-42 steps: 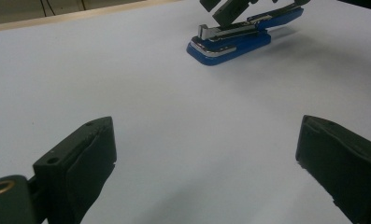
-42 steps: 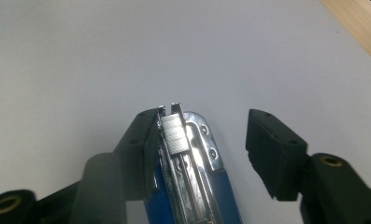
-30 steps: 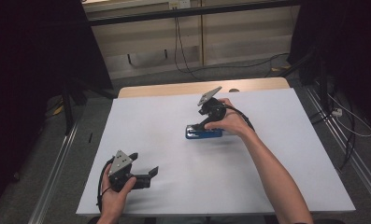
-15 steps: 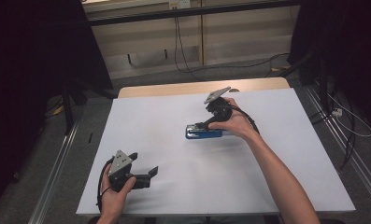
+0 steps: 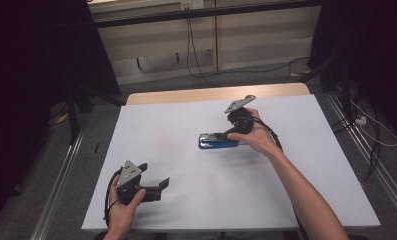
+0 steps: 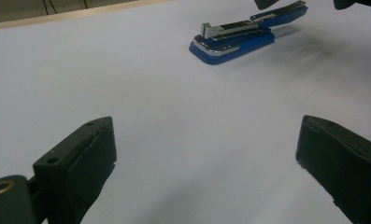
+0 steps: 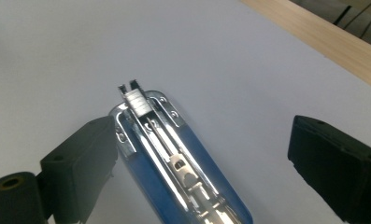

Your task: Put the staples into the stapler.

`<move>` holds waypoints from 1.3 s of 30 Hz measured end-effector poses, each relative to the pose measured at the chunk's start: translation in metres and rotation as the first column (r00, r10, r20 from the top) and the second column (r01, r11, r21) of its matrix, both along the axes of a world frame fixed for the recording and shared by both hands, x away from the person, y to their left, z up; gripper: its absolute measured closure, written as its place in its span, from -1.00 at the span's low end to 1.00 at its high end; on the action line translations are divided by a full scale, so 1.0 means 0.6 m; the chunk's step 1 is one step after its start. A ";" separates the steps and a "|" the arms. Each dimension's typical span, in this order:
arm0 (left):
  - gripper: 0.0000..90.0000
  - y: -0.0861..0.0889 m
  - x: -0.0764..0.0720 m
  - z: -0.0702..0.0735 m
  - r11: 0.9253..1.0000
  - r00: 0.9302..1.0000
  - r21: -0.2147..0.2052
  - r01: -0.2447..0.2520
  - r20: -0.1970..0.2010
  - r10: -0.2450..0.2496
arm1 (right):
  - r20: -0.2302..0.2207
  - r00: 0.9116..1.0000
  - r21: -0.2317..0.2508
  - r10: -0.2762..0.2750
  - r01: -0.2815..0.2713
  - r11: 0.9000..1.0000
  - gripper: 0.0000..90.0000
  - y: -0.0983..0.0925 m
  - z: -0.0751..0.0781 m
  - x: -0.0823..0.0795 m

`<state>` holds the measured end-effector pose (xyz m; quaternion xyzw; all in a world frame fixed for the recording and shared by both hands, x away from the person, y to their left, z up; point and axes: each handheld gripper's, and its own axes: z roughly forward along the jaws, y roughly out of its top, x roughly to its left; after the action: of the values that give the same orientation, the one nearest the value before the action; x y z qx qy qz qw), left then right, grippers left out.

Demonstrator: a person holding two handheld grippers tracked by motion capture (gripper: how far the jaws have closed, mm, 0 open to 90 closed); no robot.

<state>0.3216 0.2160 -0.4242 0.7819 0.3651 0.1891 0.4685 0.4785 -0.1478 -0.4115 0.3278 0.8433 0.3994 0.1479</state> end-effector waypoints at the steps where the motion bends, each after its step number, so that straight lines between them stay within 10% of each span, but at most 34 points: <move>1: -0.88 0.000 0.000 0.000 1.000 1.000 0.007 0.004 0.002 -0.004 | 0.008 1.000 -0.002 -0.017 0.017 1.000 -0.84 -0.003 -0.001 -0.002; 15: -0.89 0.000 0.002 -0.002 1.000 1.000 0.000 -0.011 -0.003 0.011 | 0.035 0.991 -0.013 -0.132 0.132 0.991 -0.88 -0.024 -0.008 -0.037; 39: -0.90 0.008 0.000 -0.002 0.999 0.999 -0.009 -0.039 -0.007 0.039 | 0.094 0.961 0.103 -0.261 0.251 0.962 -0.93 -0.074 -0.012 -0.108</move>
<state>0.3215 0.2210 -0.4255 0.7730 0.3827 0.1940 0.4673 0.4138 -0.1921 -0.4187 0.4188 0.7658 0.4316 0.2280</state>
